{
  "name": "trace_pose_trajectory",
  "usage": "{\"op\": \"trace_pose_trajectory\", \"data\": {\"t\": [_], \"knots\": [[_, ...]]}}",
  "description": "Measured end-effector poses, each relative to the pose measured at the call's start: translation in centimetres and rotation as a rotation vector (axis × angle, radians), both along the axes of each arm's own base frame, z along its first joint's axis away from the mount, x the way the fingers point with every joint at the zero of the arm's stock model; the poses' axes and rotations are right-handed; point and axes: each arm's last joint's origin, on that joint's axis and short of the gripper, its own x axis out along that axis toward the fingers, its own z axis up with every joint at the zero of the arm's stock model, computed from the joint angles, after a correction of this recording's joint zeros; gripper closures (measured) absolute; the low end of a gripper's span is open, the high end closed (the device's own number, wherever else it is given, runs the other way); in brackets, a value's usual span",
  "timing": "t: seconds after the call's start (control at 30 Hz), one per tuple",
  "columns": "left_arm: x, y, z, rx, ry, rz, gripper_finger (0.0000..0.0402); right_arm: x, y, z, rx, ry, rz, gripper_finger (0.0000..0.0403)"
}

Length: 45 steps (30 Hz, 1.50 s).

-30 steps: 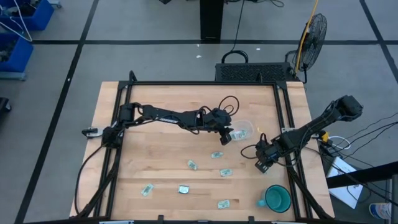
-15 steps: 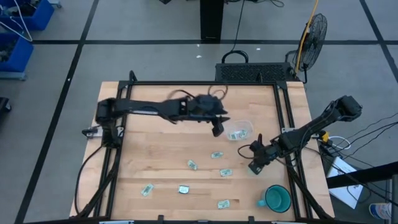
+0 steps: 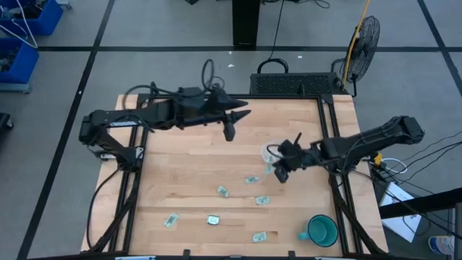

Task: Pick and place Stevia / Truvia into bins
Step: Put the green stevia packet into the transparent bin

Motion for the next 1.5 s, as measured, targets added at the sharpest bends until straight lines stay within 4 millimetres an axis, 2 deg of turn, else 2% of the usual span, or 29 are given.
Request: {"op": "trace_pose_trajectory", "data": {"t": [0.13,0.27,0.43,0.63,0.83,1.23,1.37,1.5], "knots": [[-1.0,-0.2,0.9,-0.016,-0.024,-0.003,0.0261,-0.2,-2.3,2.3,-0.098,0.101,0.003,0.0403],[-1.2,-0.3,0.9,-0.017,-0.015,-0.004,0.0261,-0.6,-4.8,4.4,-0.161,0.168,-0.022,0.0403],[-1.2,-0.3,0.6,-0.019,0.018,-0.004,0.0261,-1.0,-7.5,5.1,-0.211,0.209,-0.062,0.0403],[-1.2,-0.4,0.3,-0.056,0.034,-0.002,0.0261,-0.7,-8.9,3.2,-0.222,0.263,-0.043,0.0403],[-1.2,-0.5,0.3,-0.07,0.033,-0.002,0.0261,0.1,-8.5,0.6,-0.179,0.265,0.054,0.0403],[-1.3,-0.5,0.1,-0.071,0.059,-0.002,0.0261,-0.5,-8.2,-3.3,-0.064,0.388,-0.015,0.0403],[-1.3,-0.5,0.0,-0.067,0.064,-0.002,0.0261,-0.7,-8.1,-4.4,-0.06,0.379,-0.034,0.0402],[-1.3,-0.5,0.1,-0.066,0.055,-0.003,0.0261,-0.6,-8.1,-5.0,-0.065,0.344,-0.036,0.0383]]}}
